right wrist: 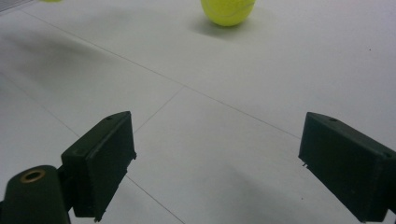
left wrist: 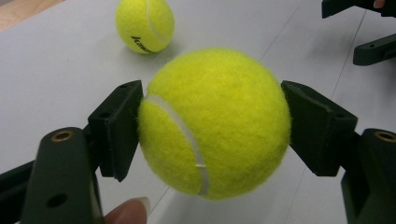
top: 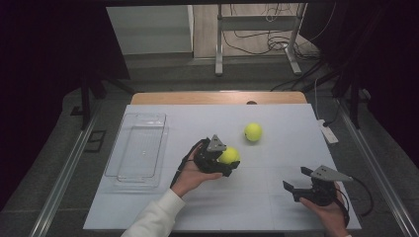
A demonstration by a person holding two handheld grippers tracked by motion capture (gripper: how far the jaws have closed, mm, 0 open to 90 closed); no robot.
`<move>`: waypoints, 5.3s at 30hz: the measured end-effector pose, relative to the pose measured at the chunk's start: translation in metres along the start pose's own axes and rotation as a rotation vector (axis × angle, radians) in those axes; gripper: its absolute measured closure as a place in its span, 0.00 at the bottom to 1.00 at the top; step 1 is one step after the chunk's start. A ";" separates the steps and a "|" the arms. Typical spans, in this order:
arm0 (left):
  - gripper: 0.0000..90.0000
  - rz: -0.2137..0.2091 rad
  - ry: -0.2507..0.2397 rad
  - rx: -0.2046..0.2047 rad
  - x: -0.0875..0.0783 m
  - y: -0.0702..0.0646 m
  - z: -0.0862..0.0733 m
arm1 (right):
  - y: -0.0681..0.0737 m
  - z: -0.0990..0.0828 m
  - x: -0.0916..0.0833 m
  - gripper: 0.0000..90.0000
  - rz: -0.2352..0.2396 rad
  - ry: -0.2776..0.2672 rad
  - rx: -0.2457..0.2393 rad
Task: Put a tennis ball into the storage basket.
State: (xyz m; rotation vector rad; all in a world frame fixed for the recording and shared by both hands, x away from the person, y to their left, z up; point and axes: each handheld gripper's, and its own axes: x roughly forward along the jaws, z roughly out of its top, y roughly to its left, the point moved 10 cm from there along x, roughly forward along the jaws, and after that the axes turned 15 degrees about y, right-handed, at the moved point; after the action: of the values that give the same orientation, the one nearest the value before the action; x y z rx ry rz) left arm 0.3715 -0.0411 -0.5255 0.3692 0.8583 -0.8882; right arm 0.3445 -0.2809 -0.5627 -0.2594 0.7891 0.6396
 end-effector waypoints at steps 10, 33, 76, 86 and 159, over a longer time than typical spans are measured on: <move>0.29 0.009 -0.030 -0.003 -0.012 0.003 0.003 | -0.001 0.000 0.000 0.12 -0.004 0.000 -0.001; 0.29 0.024 -0.100 -0.029 -0.038 0.011 0.009 | 0.000 0.000 -0.001 0.12 -0.002 -0.004 0.000; 0.29 0.069 -0.213 -0.101 -0.086 0.039 0.010 | -0.001 0.000 -0.002 0.12 -0.008 -0.007 0.007; 0.29 0.086 -0.233 -0.116 -0.095 0.047 0.009 | -0.001 0.000 -0.002 0.12 -0.010 -0.008 0.006; 0.29 0.207 -0.279 -0.300 -0.134 0.117 -0.024 | -0.001 0.001 -0.002 0.12 -0.014 -0.009 0.002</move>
State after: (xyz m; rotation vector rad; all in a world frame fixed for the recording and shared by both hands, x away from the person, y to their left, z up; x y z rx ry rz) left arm 0.4078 0.1137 -0.4417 0.0673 0.6676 -0.5908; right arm 0.3446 -0.2826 -0.5607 -0.2594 0.7786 0.6262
